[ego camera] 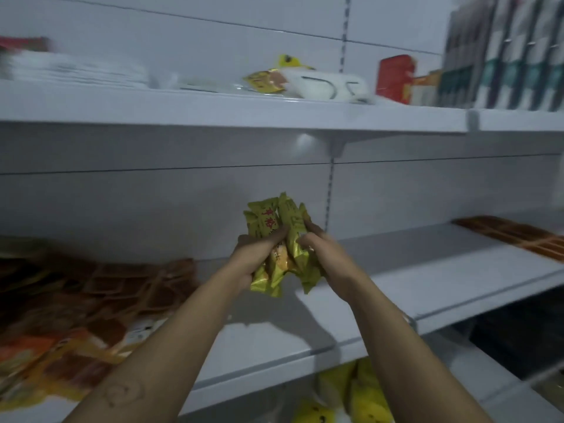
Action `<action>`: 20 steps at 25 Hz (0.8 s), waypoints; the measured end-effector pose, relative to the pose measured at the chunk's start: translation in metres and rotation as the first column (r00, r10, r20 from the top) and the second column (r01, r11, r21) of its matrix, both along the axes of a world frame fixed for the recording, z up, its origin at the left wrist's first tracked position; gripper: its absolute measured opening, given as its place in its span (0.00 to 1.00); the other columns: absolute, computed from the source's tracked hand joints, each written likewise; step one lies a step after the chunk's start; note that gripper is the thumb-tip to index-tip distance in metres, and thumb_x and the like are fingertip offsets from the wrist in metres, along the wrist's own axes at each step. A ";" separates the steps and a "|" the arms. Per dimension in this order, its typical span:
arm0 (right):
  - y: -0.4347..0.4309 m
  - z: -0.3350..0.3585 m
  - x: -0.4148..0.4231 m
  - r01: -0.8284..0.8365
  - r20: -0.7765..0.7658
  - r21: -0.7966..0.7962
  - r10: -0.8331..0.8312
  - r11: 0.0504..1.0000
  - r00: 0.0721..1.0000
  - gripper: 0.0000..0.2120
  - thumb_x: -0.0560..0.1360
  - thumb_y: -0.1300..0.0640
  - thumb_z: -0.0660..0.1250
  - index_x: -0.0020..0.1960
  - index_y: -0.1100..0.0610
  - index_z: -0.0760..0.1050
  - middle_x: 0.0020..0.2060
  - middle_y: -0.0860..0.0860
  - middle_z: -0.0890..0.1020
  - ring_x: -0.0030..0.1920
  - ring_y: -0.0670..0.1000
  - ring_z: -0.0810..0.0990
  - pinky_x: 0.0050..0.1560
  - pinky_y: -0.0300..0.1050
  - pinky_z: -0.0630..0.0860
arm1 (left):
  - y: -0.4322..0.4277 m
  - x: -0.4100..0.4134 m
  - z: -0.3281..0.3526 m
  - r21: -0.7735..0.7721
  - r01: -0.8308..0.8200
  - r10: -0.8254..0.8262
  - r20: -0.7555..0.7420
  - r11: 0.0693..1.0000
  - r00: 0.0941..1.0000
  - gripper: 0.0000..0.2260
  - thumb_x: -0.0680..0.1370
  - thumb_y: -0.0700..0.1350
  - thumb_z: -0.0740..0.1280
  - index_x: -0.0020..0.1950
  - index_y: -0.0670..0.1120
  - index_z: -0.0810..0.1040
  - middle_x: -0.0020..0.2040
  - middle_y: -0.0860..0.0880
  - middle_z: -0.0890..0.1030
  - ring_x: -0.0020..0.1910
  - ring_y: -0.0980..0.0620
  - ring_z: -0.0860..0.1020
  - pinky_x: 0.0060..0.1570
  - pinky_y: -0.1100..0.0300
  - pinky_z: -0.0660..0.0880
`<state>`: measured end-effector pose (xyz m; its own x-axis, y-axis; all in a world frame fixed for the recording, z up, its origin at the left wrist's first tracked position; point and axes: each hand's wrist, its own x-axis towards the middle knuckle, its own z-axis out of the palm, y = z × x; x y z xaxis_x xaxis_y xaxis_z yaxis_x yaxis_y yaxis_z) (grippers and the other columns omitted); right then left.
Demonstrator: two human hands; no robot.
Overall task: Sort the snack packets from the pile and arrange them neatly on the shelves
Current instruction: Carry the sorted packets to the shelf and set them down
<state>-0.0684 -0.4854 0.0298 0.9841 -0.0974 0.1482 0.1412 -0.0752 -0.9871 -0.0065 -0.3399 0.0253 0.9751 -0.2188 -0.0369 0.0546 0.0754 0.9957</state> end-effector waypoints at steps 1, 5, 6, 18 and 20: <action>-0.024 -0.002 -0.009 0.011 -0.014 -0.020 -0.012 1.000 1.000 0.25 0.71 0.49 0.65 0.68 0.43 0.72 0.54 0.48 0.83 0.54 0.50 0.82 0.58 0.51 0.79 | -0.024 -0.007 -0.001 0.013 0.040 -0.040 -0.003 0.999 0.999 0.26 0.66 0.57 0.79 0.54 0.40 0.83 0.45 0.44 0.86 0.44 0.45 0.85 0.49 0.50 0.82; -0.100 -0.008 -0.048 0.102 -0.007 -0.033 -0.102 0.994 0.995 0.22 0.71 0.40 0.71 0.64 0.42 0.75 0.57 0.43 0.82 0.56 0.46 0.82 0.60 0.50 0.78 | -0.112 -0.032 -0.002 0.041 0.182 -0.182 0.001 0.982 0.983 0.26 0.67 0.58 0.78 0.53 0.39 0.82 0.44 0.41 0.86 0.45 0.42 0.85 0.51 0.44 0.81; -0.122 -0.010 -0.059 0.133 -0.010 -0.017 -0.134 0.991 0.991 0.23 0.71 0.41 0.72 0.64 0.42 0.74 0.58 0.44 0.82 0.57 0.46 0.82 0.59 0.48 0.78 | -0.135 -0.041 -0.002 0.040 0.216 -0.217 0.003 0.975 0.976 0.24 0.68 0.57 0.78 0.52 0.39 0.82 0.44 0.41 0.86 0.44 0.41 0.85 0.50 0.45 0.82; -0.304 -0.033 -0.181 0.492 -0.073 0.025 -0.490 0.870 0.869 0.18 0.72 0.53 0.70 0.62 0.47 0.76 0.53 0.52 0.84 0.52 0.53 0.84 0.56 0.55 0.81 | -0.349 -0.122 -0.027 -0.030 0.611 -0.612 -0.038 0.791 0.790 0.19 0.71 0.49 0.76 0.56 0.39 0.82 0.48 0.41 0.86 0.46 0.42 0.85 0.50 0.47 0.81; -0.324 -0.036 -0.191 0.545 -0.072 0.004 -0.543 0.838 0.836 0.18 0.73 0.53 0.70 0.62 0.46 0.76 0.53 0.51 0.84 0.52 0.52 0.84 0.56 0.54 0.81 | -0.374 -0.127 -0.029 -0.043 0.669 -0.670 -0.048 0.742 0.741 0.18 0.72 0.46 0.76 0.57 0.39 0.81 0.50 0.40 0.85 0.49 0.41 0.84 0.52 0.45 0.81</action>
